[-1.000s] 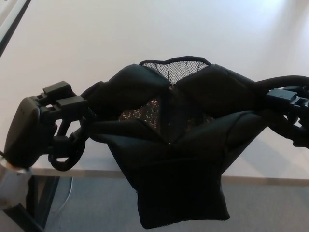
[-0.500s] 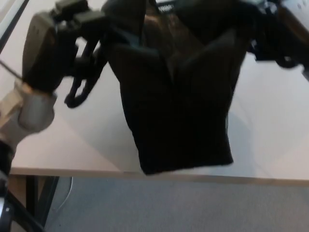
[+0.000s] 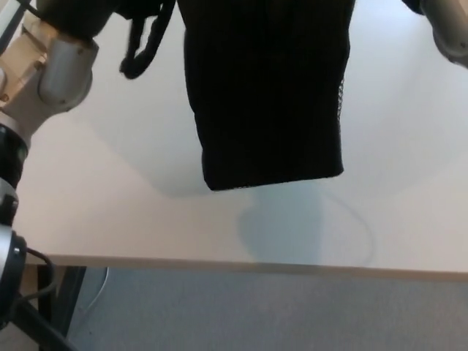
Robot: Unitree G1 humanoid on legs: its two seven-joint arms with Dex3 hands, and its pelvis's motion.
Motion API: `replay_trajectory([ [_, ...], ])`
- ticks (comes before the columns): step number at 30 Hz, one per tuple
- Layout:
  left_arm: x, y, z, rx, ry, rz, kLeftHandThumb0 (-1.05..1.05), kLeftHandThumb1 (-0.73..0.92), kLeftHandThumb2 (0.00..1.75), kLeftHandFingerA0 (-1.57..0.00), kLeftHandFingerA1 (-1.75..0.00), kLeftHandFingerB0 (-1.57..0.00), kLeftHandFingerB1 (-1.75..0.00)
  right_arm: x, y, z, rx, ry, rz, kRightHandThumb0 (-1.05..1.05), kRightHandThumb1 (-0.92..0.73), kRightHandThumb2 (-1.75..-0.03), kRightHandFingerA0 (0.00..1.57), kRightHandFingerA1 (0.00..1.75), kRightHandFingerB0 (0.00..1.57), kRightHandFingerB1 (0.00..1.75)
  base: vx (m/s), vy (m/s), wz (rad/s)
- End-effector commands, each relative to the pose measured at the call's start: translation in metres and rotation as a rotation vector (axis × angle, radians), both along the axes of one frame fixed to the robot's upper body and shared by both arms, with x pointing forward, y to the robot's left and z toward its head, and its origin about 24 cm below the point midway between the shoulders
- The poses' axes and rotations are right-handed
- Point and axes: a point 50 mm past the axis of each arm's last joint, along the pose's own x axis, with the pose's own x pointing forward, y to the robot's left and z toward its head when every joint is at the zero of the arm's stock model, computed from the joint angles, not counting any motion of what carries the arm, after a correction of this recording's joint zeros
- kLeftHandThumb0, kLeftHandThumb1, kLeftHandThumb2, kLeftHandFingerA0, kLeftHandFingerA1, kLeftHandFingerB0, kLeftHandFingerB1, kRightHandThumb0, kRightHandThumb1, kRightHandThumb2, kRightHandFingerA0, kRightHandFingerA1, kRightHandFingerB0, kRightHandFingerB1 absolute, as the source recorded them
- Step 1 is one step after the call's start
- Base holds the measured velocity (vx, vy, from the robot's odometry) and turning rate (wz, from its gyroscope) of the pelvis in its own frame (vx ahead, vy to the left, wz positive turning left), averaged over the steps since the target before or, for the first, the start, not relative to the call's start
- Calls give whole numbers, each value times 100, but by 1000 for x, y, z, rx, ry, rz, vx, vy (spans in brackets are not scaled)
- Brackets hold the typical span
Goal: A lunch bag is kept on the middle of the desk and the robot uses both its hands to grab the opening of the bag from the left and right and moves its hands away from each other to spread the bag open
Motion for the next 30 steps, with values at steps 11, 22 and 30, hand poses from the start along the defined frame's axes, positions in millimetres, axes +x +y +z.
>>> replay_trajectory([
  [11,6,20,-12,63,47,172,6,42,76,0,-17,0,-29,3,-21,-25,-23,69,-124,-44,-33,-67,25,47,2,23,0,0,0],
  [22,2,36,-27,90,86,189,7,59,57,0,-26,-7,-29,0,-38,-31,-18,103,-139,-36,-37,-61,31,44,7,24,0,0,0],
  [30,-8,60,-44,99,106,232,4,46,76,-1,-15,-1,-28,-20,-67,-26,1,55,-122,-37,-41,-60,33,42,11,32,0,0,0],
])
